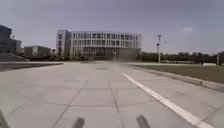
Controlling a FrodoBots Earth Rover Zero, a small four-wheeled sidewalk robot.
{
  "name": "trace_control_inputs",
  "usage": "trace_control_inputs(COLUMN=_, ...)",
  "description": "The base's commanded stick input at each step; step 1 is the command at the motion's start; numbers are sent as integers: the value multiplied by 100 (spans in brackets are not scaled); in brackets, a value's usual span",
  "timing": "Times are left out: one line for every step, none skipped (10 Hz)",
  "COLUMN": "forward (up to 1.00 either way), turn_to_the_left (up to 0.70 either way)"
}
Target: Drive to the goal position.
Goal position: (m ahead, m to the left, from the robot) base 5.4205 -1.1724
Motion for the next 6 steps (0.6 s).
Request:
trace_control_inputs(forward=70, turn_to_the_left=0)
trace_control_inputs(forward=70, turn_to_the_left=0)
trace_control_inputs(forward=70, turn_to_the_left=0)
trace_control_inputs(forward=70, turn_to_the_left=0)
trace_control_inputs(forward=70, turn_to_the_left=0)
trace_control_inputs(forward=70, turn_to_the_left=0)
